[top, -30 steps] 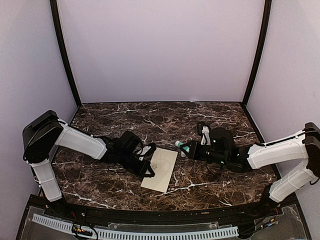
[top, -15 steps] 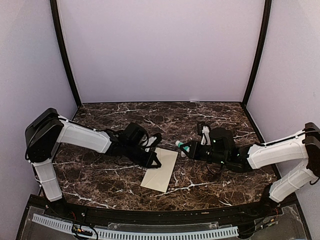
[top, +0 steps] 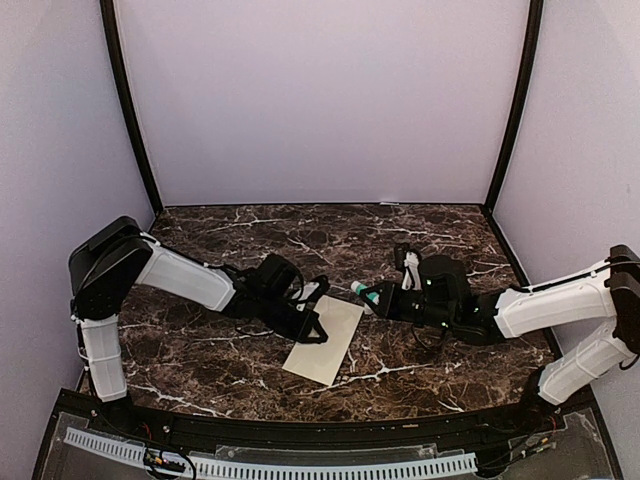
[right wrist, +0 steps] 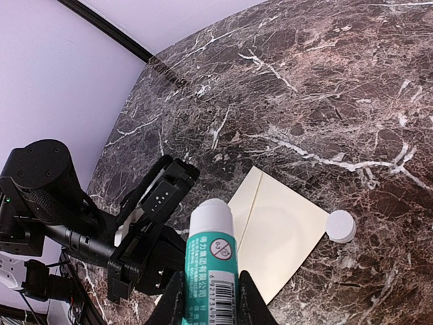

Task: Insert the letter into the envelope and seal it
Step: Seal the envelope flap on the envelope.

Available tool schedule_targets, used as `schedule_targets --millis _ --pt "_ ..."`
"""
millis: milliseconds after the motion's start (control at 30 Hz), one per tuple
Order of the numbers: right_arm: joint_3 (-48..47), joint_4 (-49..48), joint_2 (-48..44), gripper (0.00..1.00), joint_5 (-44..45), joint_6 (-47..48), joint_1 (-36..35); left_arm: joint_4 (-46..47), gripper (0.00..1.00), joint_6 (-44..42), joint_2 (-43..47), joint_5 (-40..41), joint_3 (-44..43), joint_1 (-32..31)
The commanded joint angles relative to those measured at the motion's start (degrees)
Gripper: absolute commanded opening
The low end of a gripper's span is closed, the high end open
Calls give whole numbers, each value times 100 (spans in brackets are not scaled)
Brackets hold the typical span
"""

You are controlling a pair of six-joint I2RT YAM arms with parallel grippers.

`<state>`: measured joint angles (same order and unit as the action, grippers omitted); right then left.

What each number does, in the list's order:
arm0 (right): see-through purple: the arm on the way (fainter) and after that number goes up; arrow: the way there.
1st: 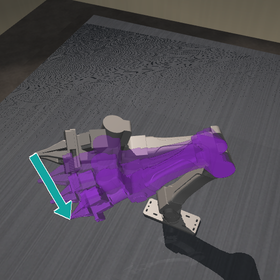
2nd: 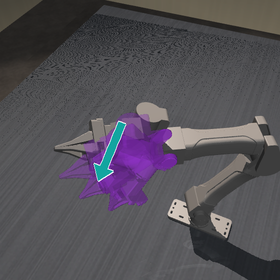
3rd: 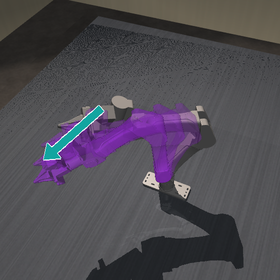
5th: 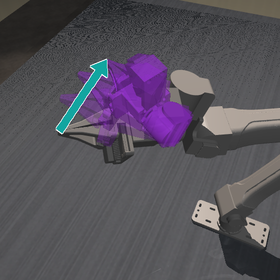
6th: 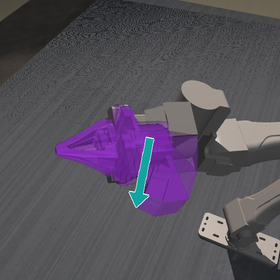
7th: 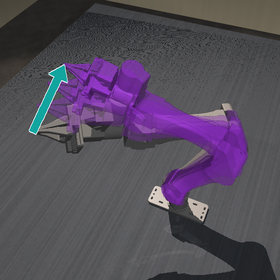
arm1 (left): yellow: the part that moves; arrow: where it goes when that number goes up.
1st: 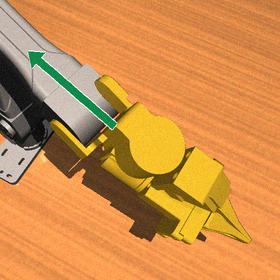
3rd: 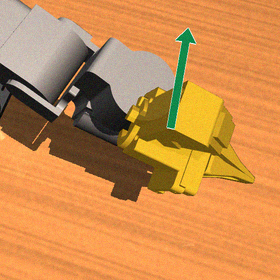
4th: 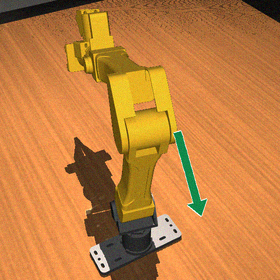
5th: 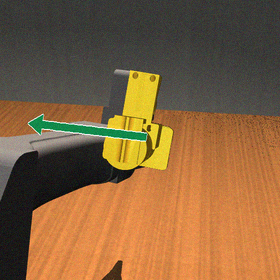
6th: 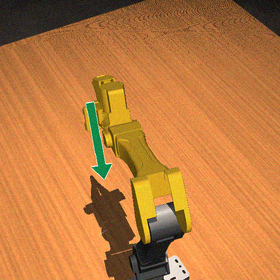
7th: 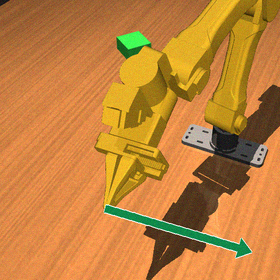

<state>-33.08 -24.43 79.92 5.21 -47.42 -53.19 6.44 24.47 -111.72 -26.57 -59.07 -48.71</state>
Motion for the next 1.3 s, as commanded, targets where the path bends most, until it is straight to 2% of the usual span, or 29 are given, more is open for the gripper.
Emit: schedule_targets --millis 0,567,867,1267 --pt "12 -270 -39 19 94 16 -60 -98 0 28 -173 183 213 -18" --pt "44 -213 -116 19 116 7 -60 21 0 -17 -172 152 345 -3" --pt "27 -203 -102 19 128 13 -57 -100 0 -55 122 46 -195 -4" --pt "-1 -247 -3 19 77 5 -60 56 0 -32 -7 15 -308 -4"
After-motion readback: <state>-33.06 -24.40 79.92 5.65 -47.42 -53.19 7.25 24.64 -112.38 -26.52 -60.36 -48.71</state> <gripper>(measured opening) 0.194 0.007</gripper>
